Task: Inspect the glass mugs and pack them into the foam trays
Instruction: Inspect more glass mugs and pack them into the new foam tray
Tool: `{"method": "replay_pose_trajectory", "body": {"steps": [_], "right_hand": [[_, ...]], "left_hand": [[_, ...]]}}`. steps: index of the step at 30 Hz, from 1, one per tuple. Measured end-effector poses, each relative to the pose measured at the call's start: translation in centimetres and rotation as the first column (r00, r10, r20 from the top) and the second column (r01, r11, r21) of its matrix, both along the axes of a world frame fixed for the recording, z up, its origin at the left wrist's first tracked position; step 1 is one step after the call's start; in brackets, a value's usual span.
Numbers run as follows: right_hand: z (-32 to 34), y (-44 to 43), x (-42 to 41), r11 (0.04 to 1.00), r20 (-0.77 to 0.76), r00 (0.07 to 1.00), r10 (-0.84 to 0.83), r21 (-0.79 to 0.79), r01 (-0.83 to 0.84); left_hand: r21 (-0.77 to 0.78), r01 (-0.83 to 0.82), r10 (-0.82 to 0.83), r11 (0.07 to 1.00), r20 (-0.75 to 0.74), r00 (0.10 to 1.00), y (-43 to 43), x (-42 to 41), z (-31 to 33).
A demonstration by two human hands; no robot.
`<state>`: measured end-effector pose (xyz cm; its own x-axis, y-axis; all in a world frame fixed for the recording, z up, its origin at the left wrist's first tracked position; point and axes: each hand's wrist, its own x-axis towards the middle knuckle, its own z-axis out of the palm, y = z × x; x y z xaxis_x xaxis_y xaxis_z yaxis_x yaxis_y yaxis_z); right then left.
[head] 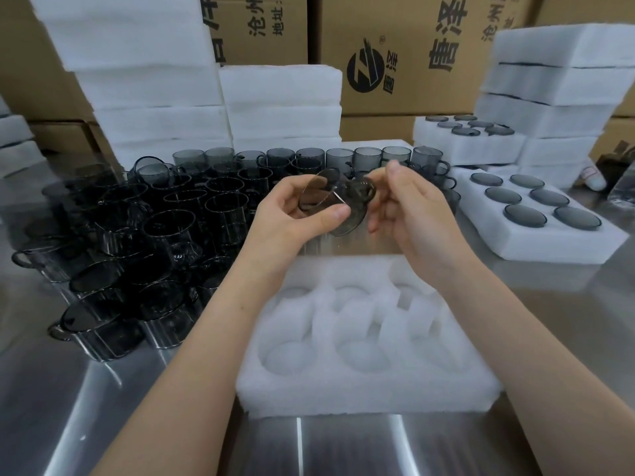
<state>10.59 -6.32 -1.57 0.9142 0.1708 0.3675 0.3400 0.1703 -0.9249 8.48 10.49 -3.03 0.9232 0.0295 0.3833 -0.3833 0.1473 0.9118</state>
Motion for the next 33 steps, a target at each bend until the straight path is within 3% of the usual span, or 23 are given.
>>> {"method": "replay_pose_trajectory", "body": {"steps": [6,8,12,19,23,26,30,33], "right_hand": [[-0.3,-0.4,-0.1,0.965,-0.024,0.968,0.251,-0.069,-0.252],[-0.2,-0.4,-0.2,0.965,-0.007,0.969,0.248,-0.085,-0.248],[0.0,-0.5,-0.5,0.972,-0.004,0.975,0.221,-0.082,-0.221],[0.2,0.1,-0.8,0.991,0.042,0.999,0.014,-0.136,-0.008],[0.2,0.1,-0.6,0.998,-0.01,1.0,-0.027,-0.06,0.026],[0.2,-0.4,-0.3,0.99,-0.105,0.985,0.137,0.051,-0.132],[0.3,-1.0,0.0,0.895,-0.152,0.889,0.431,0.196,-0.4],[0.2,-1.0,-0.1,0.897,-0.142,0.889,0.435,0.154,-0.414]], "left_hand": [[-0.249,0.19,-0.199,0.95,-0.011,0.98,0.0,0.1,-0.1],[-0.199,0.207,-0.211,0.958,0.001,0.978,0.1,0.1,-0.2],[0.05,0.139,-0.141,0.989,0.044,0.989,0.1,-0.1,-0.1],[0.216,0.17,-0.189,0.961,0.066,0.98,-0.2,-0.2,-0.4],[0.222,0.197,-0.215,0.955,0.058,0.975,-0.3,-0.2,-0.4],[0.143,0.214,-0.225,0.966,0.065,0.972,-0.2,-0.1,-0.5],[0.023,0.194,-0.195,0.981,0.044,0.98,0.0,0.0,-0.6],[0.039,0.176,-0.177,0.984,0.026,0.984,0.3,0.2,-0.6]]}}
